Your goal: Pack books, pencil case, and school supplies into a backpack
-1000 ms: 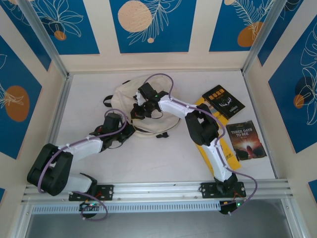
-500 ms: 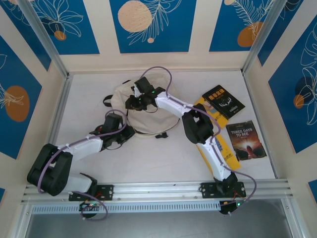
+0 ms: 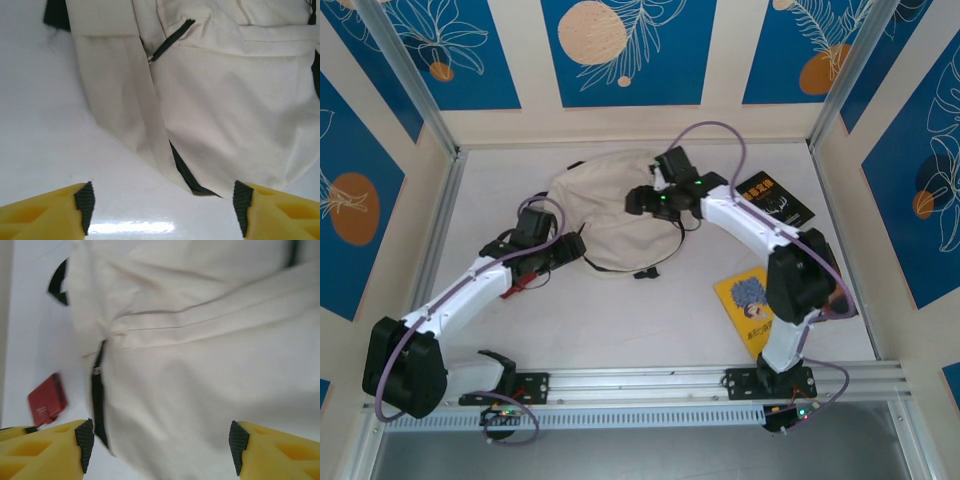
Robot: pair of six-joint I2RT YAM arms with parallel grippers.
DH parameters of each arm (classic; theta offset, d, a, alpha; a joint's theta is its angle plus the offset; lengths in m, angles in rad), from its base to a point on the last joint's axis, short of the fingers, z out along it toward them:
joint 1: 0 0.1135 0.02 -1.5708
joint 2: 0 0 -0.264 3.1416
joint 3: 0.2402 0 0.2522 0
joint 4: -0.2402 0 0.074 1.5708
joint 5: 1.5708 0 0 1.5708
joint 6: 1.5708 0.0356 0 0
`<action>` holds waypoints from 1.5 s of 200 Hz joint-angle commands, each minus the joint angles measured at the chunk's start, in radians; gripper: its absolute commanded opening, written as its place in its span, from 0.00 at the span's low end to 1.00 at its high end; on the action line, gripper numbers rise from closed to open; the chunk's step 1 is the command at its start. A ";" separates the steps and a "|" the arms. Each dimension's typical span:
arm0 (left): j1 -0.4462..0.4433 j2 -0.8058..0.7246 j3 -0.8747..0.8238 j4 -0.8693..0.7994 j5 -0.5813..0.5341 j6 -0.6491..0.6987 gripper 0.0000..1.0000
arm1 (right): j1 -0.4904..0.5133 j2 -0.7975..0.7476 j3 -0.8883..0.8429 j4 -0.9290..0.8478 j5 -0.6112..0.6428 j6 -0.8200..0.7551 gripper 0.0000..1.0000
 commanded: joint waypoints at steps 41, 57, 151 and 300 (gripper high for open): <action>0.014 0.027 0.108 -0.049 -0.029 0.167 0.89 | -0.196 -0.239 -0.377 -0.243 0.213 0.089 0.74; 0.014 0.043 0.114 -0.018 -0.008 0.177 0.99 | -0.243 -0.300 -0.475 -0.266 0.214 0.118 0.74; 0.012 0.095 0.124 0.048 0.073 0.173 1.00 | -0.272 -0.270 -0.733 -0.084 0.013 0.233 0.74; -0.129 0.197 0.189 0.080 0.169 0.098 1.00 | -0.281 -0.222 -0.491 -0.091 0.059 0.176 0.73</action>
